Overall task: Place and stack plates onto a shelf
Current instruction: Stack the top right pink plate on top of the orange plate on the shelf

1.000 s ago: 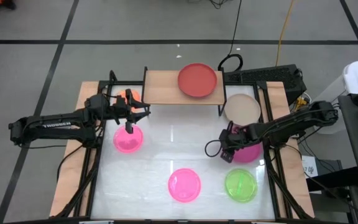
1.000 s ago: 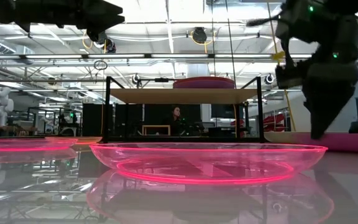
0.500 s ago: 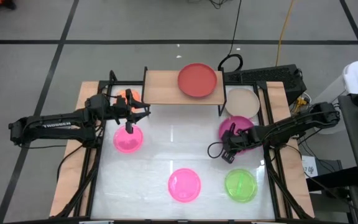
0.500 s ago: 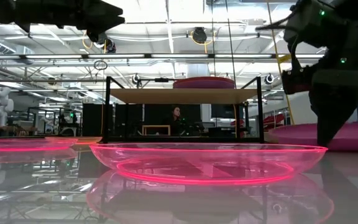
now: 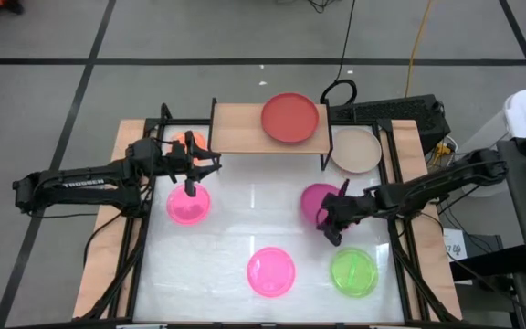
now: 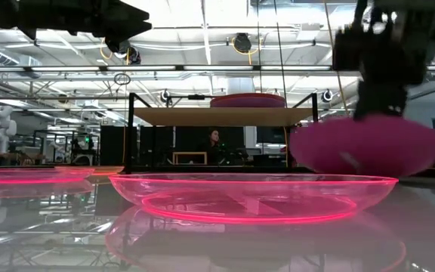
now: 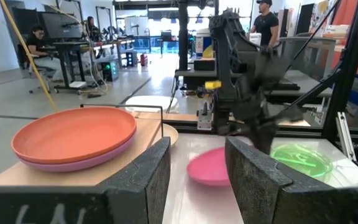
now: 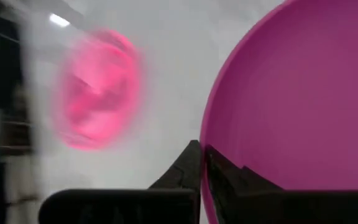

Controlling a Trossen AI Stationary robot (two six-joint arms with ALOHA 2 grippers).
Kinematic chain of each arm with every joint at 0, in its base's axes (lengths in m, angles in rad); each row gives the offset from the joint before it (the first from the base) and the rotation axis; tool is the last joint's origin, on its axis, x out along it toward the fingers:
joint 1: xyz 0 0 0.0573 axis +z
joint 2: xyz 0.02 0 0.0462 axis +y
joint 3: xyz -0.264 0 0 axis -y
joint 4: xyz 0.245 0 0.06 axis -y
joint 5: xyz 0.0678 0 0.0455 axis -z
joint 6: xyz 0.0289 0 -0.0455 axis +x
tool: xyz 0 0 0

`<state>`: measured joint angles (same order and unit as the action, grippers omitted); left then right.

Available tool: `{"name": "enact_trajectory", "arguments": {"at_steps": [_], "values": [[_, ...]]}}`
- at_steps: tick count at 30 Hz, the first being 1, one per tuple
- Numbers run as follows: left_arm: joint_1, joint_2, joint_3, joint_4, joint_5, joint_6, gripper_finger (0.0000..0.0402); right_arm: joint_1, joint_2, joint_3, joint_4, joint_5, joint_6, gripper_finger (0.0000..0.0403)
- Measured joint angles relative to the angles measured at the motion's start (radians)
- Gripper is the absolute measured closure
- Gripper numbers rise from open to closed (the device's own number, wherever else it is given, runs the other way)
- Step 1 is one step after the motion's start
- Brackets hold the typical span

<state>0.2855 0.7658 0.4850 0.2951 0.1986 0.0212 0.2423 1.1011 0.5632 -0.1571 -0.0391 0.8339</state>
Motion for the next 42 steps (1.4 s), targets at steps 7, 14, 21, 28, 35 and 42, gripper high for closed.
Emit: {"name": "enact_trajectory", "arguments": {"at_steps": [7,14,21,28,35,42], "values": [[0.000,0.000,0.000,0.016,0.000,0.000,0.0243,-0.028,-0.072,0.049,0.312,0.037,-0.230,0.0402],[0.000,0.000,0.000,0.023,0.000,0.001,0.0243,-0.123,-0.073,0.234,0.294,0.094,-0.534,0.0401],[0.000,0.000,0.000,0.023,0.000,0.007,0.0243,-0.243,-0.051,0.397,0.165,0.085,-0.645,0.0401],[0.000,0.000,0.000,0.008,0.000,0.007,0.0243,-0.252,0.001,0.423,-0.006,0.049,-0.723,0.0402],[0.000,0.000,0.000,-0.003,0.000,0.004,0.0243,-0.175,0.180,0.390,-0.104,0.033,-0.809,0.0385],[0.000,0.000,0.000,-0.009,0.000,-0.005,0.0243,-0.083,0.384,0.385,-0.114,0.034,-0.962,0.0312]]}}
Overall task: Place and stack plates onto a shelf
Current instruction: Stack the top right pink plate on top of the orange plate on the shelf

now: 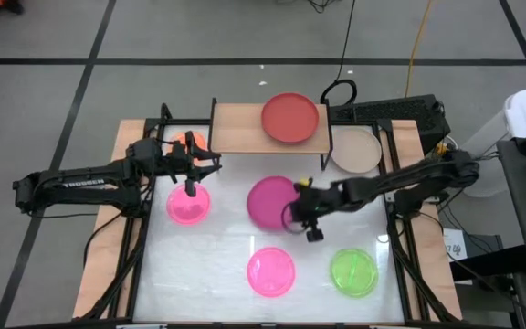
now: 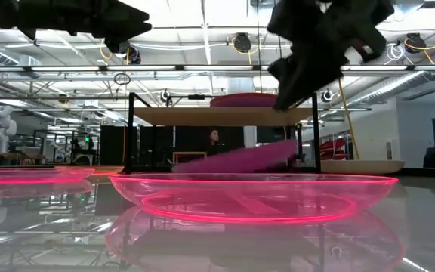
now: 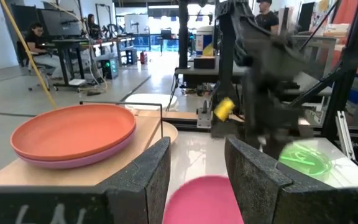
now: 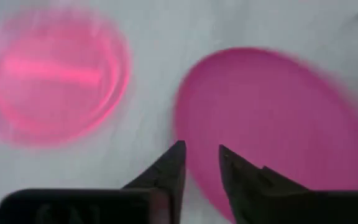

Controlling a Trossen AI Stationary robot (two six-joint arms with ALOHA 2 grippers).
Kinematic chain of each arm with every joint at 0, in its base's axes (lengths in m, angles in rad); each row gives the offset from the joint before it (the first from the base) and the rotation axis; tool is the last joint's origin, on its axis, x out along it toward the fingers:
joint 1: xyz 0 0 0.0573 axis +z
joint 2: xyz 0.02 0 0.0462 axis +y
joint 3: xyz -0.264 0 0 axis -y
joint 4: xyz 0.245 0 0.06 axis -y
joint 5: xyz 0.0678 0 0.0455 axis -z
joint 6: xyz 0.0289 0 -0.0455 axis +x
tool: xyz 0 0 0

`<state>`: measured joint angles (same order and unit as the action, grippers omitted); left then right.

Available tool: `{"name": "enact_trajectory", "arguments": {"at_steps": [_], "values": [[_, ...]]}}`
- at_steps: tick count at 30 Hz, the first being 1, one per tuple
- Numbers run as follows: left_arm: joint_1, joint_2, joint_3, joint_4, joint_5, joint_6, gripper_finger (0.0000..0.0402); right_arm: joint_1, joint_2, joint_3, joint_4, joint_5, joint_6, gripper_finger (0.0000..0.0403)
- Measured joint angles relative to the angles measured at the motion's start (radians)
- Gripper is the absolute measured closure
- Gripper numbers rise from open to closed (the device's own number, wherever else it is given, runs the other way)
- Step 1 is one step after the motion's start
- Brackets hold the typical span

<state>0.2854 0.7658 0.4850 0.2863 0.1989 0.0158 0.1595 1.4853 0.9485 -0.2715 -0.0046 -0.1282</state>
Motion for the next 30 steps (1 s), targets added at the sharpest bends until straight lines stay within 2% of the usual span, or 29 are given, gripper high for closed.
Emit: {"name": "enact_trajectory", "arguments": {"at_steps": [3,10,13,17,23,26,29,30], "values": [[0.000,0.000,0.000,-0.006,0.000,0.000,0.0243,0.045,0.075,0.000,-0.011,0.015,-0.099,0.0272],[0.000,0.000,0.000,-0.031,0.000,0.001,0.0243,0.097,0.205,-0.001,0.018,0.302,-0.248,0.0190],[0.000,0.000,0.000,-0.031,0.000,0.000,0.0243,0.098,0.240,-0.001,0.039,0.384,-0.275,0.0175],[0.000,0.000,0.000,-0.036,0.000,0.000,0.0243,0.091,0.267,0.000,0.044,0.397,-0.275,0.0175],[0.000,0.000,0.000,-0.038,0.000,-0.001,0.0243,0.091,0.281,0.001,0.038,0.376,-0.233,0.0221],[0.000,0.000,0.000,-0.038,0.000,-0.002,0.0243,0.091,0.282,0.000,0.031,0.348,-0.187,0.0278],[0.000,0.000,0.000,-0.039,0.000,-0.002,0.0243,0.091,0.282,0.000,0.008,0.338,-0.132,0.0365],[0.000,0.000,0.000,-0.041,0.000,-0.002,0.0243,0.093,0.282,0.001,-0.001,0.341,-0.125,0.0381]]}}
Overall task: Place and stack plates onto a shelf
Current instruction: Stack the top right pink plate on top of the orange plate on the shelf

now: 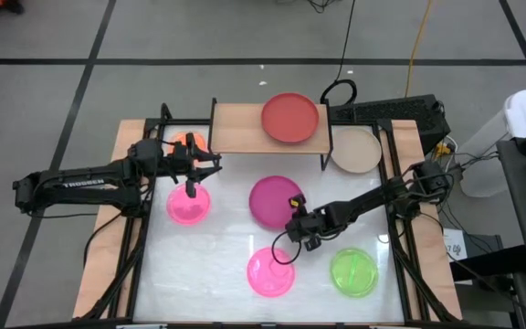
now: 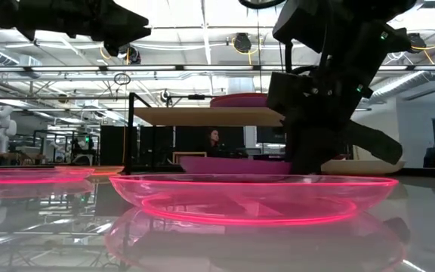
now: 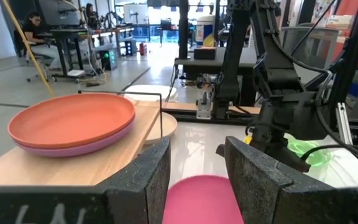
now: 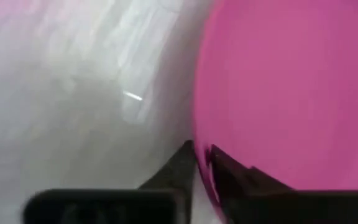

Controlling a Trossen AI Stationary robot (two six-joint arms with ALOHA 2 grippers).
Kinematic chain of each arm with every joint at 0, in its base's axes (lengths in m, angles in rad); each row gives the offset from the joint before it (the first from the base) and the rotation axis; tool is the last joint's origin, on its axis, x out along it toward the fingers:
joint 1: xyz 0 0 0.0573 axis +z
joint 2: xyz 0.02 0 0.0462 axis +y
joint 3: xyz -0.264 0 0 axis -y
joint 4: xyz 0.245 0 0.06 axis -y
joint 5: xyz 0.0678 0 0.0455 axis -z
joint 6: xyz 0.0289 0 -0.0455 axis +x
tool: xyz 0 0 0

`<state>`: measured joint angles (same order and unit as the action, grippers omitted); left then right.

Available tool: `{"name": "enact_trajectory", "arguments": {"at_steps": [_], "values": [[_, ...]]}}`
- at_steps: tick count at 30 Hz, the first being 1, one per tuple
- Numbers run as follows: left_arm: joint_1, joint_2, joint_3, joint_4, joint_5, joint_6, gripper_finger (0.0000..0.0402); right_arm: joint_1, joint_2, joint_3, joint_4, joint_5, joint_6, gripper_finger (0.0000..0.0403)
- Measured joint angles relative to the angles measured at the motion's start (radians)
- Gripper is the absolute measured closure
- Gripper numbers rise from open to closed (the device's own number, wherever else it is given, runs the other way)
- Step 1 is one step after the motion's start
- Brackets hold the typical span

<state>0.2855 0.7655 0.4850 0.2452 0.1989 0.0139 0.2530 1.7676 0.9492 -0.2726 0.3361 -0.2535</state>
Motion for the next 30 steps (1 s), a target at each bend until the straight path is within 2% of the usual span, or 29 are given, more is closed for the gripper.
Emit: {"name": "enact_trajectory", "arguments": {"at_steps": [6,13,18,24,27,30], "values": [[0.000,0.000,0.000,-0.010,0.000,0.000,0.0243,0.062,-0.064,0.020,-0.029,0.068,0.036,0.0399],[0.000,0.000,0.000,-0.008,0.000,0.000,0.0243,0.118,-0.257,0.110,0.027,0.367,-0.097,0.0401],[0.000,0.000,0.000,-0.003,0.000,0.000,0.0243,0.044,-0.373,0.140,0.209,0.558,-0.300,0.0401],[0.000,0.000,0.000,-0.001,-0.033,0.004,0.0243,-0.189,-0.411,0.141,0.400,0.517,-0.487,0.0402],[0.000,0.000,0.000,-0.001,-0.079,0.011,0.0243,-0.319,-0.394,0.184,0.343,0.457,-0.478,0.0402],[0.000,0.000,0.000,-0.001,-0.097,0.029,0.0243,-0.428,-0.368,0.254,0.157,0.321,-0.367,0.0402]]}}
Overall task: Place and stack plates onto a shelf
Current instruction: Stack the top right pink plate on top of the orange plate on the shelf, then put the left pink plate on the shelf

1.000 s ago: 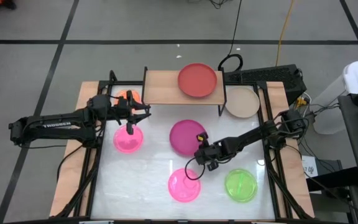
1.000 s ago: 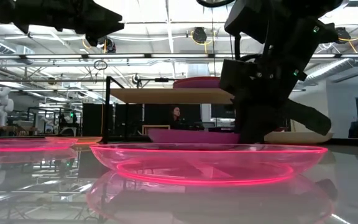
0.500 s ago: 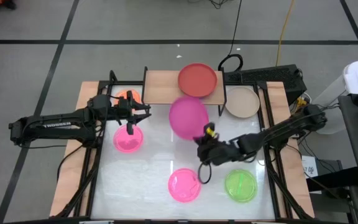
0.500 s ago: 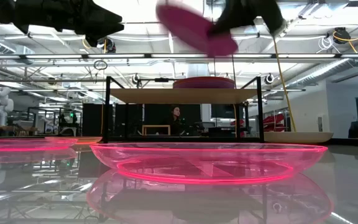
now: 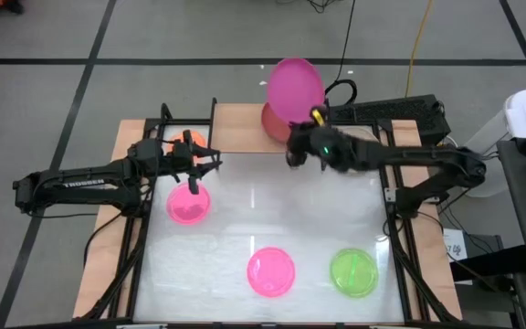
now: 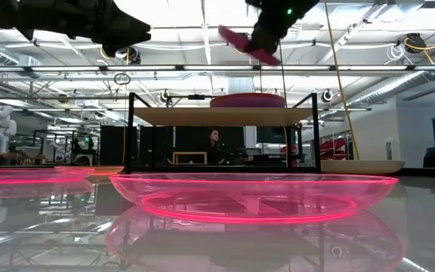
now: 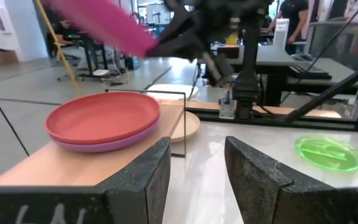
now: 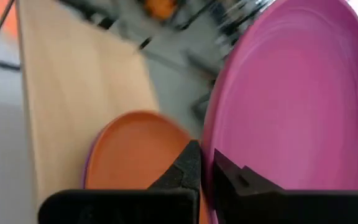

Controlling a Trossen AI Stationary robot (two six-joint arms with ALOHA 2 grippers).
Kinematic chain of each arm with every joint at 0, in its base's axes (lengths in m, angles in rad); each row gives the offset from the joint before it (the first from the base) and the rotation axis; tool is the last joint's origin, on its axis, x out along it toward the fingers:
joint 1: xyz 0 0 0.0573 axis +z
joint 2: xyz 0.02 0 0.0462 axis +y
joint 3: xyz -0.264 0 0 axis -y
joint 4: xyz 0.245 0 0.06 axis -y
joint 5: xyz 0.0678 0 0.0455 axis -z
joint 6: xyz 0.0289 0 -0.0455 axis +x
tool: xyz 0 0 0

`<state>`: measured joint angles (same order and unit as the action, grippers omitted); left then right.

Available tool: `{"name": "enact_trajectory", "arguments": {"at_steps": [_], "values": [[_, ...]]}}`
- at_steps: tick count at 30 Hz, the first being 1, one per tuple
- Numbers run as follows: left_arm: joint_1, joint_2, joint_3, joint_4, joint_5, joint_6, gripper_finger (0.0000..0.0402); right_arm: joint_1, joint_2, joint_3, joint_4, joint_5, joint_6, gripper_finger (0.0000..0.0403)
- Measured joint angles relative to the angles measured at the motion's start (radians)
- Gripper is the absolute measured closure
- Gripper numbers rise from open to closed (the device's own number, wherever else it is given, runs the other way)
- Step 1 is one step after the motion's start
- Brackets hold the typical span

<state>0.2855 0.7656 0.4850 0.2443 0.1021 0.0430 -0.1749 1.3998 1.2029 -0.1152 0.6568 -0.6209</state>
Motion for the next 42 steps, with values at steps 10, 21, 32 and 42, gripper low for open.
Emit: {"name": "enact_trajectory", "arguments": {"at_steps": [10,21,32,42], "values": [[0.001,0.000,0.000,-0.004,-0.025,0.030,0.0243,-0.115,0.134,0.084,-0.305,-0.215,0.185,0.0402],[0.000,0.000,0.000,-0.008,-0.024,0.026,0.0243,-0.118,0.146,0.066,-0.281,-0.213,0.193,0.0320],[0.000,0.000,0.000,-0.024,-0.023,-0.024,0.0243,-0.067,0.092,0.065,-0.265,-0.066,0.089,0.0214],[0.000,0.000,0.000,-0.040,-0.023,-0.094,0.0243,0.134,-0.147,0.065,-0.195,-0.005,0.179,0.0224]]}}
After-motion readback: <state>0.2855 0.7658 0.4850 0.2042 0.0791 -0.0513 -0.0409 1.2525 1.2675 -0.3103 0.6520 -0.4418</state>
